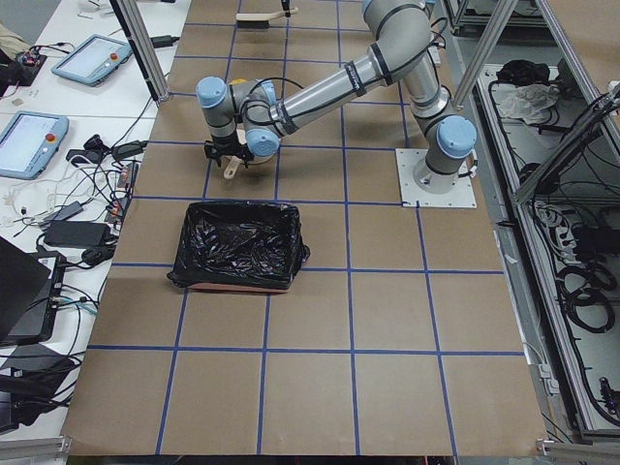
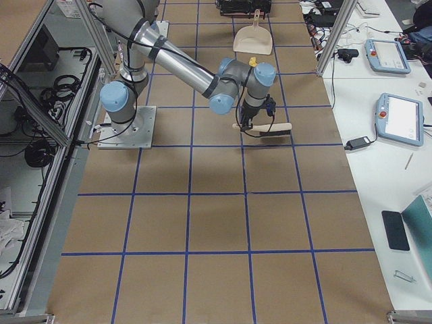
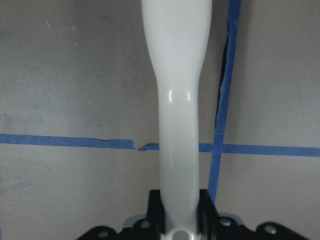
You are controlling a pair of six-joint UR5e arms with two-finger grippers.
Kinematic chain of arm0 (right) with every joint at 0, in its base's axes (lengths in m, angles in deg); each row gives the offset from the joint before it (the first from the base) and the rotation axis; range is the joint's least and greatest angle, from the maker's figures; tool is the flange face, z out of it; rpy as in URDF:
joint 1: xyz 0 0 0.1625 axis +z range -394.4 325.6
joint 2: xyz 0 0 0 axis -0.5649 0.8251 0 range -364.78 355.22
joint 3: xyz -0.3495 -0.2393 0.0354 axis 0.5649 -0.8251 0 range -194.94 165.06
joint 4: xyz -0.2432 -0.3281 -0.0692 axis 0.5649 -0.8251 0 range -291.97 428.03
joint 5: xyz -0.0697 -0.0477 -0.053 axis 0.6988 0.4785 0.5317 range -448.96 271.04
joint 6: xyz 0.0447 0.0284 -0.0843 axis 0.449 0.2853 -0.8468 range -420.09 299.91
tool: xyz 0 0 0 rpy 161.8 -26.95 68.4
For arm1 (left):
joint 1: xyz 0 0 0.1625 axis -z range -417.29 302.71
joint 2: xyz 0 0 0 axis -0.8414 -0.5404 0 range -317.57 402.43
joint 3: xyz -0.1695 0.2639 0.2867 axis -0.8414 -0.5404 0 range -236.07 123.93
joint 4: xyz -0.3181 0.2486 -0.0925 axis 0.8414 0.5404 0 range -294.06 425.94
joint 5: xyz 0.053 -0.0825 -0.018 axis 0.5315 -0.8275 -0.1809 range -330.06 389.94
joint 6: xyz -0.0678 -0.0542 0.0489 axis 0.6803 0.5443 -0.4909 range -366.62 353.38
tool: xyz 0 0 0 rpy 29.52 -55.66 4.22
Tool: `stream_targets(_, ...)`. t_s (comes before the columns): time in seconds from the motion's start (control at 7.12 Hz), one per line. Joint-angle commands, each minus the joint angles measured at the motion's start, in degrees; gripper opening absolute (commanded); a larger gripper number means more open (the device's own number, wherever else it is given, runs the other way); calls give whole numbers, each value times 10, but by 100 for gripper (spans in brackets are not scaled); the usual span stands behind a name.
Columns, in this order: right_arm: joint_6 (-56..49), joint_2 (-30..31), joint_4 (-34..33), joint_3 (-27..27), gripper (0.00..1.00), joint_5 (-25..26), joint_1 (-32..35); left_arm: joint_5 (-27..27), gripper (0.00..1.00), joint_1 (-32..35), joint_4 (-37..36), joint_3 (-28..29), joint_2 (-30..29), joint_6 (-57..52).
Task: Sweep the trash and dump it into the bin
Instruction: 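Lift the white brush with the right gripper, then move the brush with the right gripper behind the trash items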
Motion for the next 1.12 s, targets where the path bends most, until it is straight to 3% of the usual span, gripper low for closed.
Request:
stream_targets(0.0,63,0,4,-12,0,-12,63,3,95,-2,0,0,-8,-5)
stream_targets(0.28,137,-7,4,-18,0,-46,115,4,70,-2,-1,-3,-2,-6)
stream_targets(0.56,233,-39,5,-52,0,-54,177,12,63,4,-1,-3,-5,-5)
stream_targets(0.7,263,-50,5,-66,0,-72,196,11,49,5,-1,-3,-3,-6)
stream_targets(0.84,295,-56,4,-74,0,-89,216,12,20,5,-2,-3,1,-5)
stream_targets(0.98,305,-59,2,-76,0,-90,235,13,8,5,-1,-3,6,-6)
